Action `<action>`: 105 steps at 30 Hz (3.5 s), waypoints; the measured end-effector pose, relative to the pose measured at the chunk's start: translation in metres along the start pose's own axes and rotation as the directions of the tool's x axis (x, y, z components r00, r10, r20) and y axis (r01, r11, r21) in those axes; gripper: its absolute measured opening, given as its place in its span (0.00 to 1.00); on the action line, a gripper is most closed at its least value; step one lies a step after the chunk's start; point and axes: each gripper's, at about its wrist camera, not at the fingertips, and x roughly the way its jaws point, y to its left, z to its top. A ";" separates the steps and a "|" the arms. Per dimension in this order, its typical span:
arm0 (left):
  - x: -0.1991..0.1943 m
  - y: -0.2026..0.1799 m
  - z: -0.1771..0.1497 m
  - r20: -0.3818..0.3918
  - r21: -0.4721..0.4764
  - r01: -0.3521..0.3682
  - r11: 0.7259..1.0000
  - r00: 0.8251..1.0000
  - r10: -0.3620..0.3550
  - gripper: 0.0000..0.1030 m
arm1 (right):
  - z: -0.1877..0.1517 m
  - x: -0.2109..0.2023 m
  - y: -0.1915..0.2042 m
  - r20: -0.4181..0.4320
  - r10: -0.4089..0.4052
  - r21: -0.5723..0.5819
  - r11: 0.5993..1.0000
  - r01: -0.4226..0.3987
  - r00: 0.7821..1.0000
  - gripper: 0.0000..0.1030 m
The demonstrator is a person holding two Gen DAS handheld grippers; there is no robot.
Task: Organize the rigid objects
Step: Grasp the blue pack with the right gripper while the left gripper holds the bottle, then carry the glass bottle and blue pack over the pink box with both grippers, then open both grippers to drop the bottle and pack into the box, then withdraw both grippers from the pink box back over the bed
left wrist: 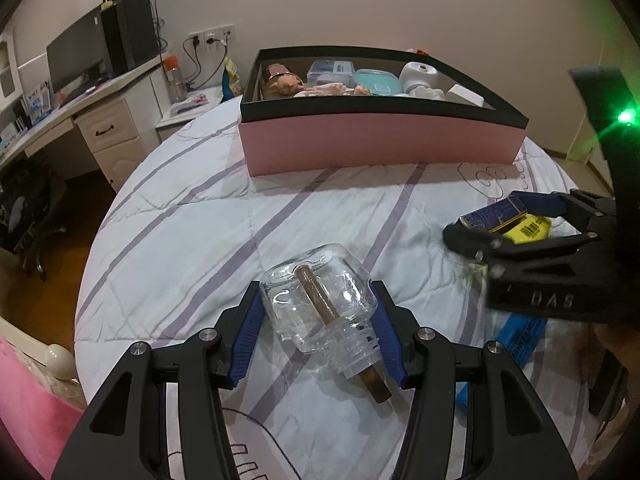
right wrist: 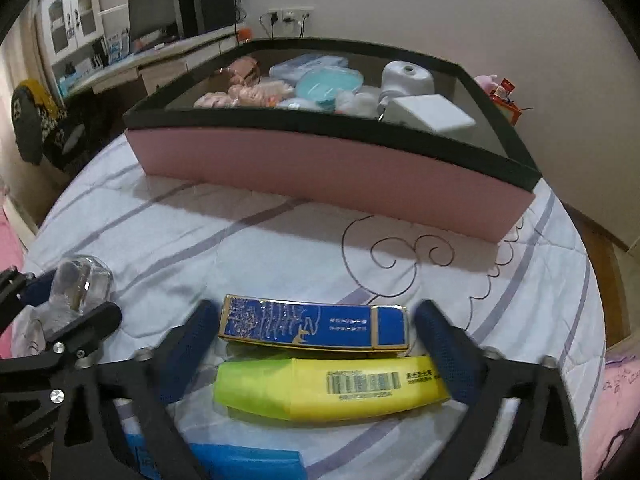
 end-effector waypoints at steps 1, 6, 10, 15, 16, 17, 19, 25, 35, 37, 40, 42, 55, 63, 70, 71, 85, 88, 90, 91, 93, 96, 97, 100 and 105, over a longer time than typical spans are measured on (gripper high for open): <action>0.000 0.000 0.000 0.003 -0.001 0.001 1.000 1.000 -0.001 0.52 | 0.000 -0.002 -0.002 0.005 0.008 0.003 1.000 -0.008 1.000 0.81; 0.000 0.000 0.002 0.006 -0.009 0.011 1.000 1.000 -0.011 0.52 | -0.003 -0.007 -0.002 0.018 0.023 -0.013 1.000 -0.023 1.000 0.81; -0.003 -0.001 0.004 0.012 -0.015 0.008 1.000 1.000 -0.008 0.52 | -0.002 -0.010 -0.002 0.037 0.023 -0.009 1.000 -0.023 0.999 0.82; -0.014 -0.003 0.008 0.038 -0.018 0.012 1.000 0.999 -0.011 0.52 | -0.004 -0.027 -0.005 0.088 0.029 0.007 1.000 -0.030 0.996 0.82; -0.016 -0.004 0.009 0.042 -0.016 0.014 1.000 0.999 -0.014 0.51 | -0.004 -0.031 -0.007 0.099 0.031 0.010 0.999 -0.032 0.995 0.82; -0.019 -0.005 0.011 0.051 -0.015 0.013 1.000 0.999 -0.012 0.51 | -0.004 -0.035 -0.007 0.108 0.031 0.012 0.999 -0.033 0.994 0.82; -0.027 -0.007 0.016 0.072 -0.012 0.009 1.000 0.997 -0.008 0.51 | -0.003 -0.045 -0.009 0.141 0.022 0.020 0.999 -0.025 0.990 0.82; -0.057 -0.015 0.037 0.180 0.005 0.007 1.000 0.984 -0.008 0.51 | 0.000 -0.082 -0.017 0.252 0.007 0.054 0.998 -0.022 0.968 0.82; -0.115 -0.032 0.051 0.446 0.018 -0.025 1.000 0.895 0.015 0.50 | 0.001 -0.139 -0.022 0.445 -0.034 0.076 0.997 0.000 0.895 0.82; -0.125 -0.036 0.053 0.493 0.031 -0.036 0.999 0.870 0.016 0.50 | 0.001 -0.149 -0.021 0.480 -0.044 0.077 0.997 0.008 0.876 0.82; -0.136 -0.041 0.056 0.547 0.050 -0.042 0.998 0.837 0.008 0.50 | 0.003 -0.160 -0.019 0.528 -0.058 0.078 0.997 0.019 0.848 0.82; -0.142 -0.044 0.060 0.567 0.056 -0.050 0.997 0.823 0.009 0.50 | 0.005 -0.163 -0.019 0.538 -0.059 0.079 0.997 0.019 0.841 0.82; -0.139 -0.044 0.092 0.598 0.080 -0.097 0.992 0.801 0.030 0.50 | 0.024 -0.167 -0.025 0.574 -0.062 0.080 0.997 0.019 0.816 0.82; -0.099 -0.035 0.126 0.559 0.081 -0.128 0.988 0.827 0.061 0.51 | 0.052 -0.140 -0.034 0.551 -0.057 0.065 0.998 0.025 0.832 0.82; -0.031 -0.033 0.159 0.436 0.129 -0.095 0.987 0.900 0.029 0.51 | 0.085 -0.083 -0.045 0.456 -0.048 0.052 0.998 0.027 0.889 0.82; -0.023 -0.034 0.161 0.420 0.137 -0.097 0.986 0.907 0.031 0.51 | 0.090 -0.070 -0.049 0.432 -0.044 0.049 0.998 0.025 0.901 0.82; 0.051 -0.033 0.173 0.294 0.126 -0.099 0.987 0.954 0.058 0.69 | 0.099 -0.008 -0.065 0.290 -0.002 0.049 0.999 -0.012 0.957 0.84; 0.034 -0.029 0.169 0.328 0.107 -0.117 0.987 0.942 0.076 0.84 | 0.098 -0.019 -0.065 0.311 -0.014 0.050 0.999 -0.002 0.950 0.84; 0.018 -0.026 0.166 0.351 0.092 -0.123 0.988 0.933 0.083 0.92 | 0.097 -0.032 -0.065 0.332 -0.020 0.052 0.999 0.003 0.943 0.88; 0.011 -0.025 0.165 0.362 0.087 -0.123 0.989 0.928 0.083 0.95 | 0.096 -0.037 -0.065 0.341 -0.023 0.054 0.999 0.005 0.940 0.89; -0.013 -0.026 0.158 0.401 0.073 -0.134 0.988 0.911 0.094 1.00 | 0.091 -0.056 -0.064 0.369 -0.021 0.060 0.998 -0.001 0.929 0.91; -0.048 -0.027 0.146 0.457 0.071 -0.142 0.987 0.885 0.095 1.00 | 0.084 -0.079 -0.062 0.401 -0.023 0.062 0.998 -0.003 0.916 0.93; -0.059 -0.027 0.143 0.469 0.068 -0.147 0.987 0.878 0.098 1.00 | 0.081 -0.088 -0.060 0.417 -0.025 0.060 0.998 0.001 0.909 0.93; -0.096 -0.031 0.128 0.523 0.062 -0.155 0.986 0.846 0.101 1.00 | 0.064 -0.125 -0.052 0.482 -0.025 0.052 0.999 0.000 0.876 0.93; -0.151 -0.039 0.093 0.586 0.051 -0.154 0.987 0.805 0.095 1.00 | 0.034 -0.179 -0.039 0.564 -0.031 0.048 0.999 0.004 0.825 0.94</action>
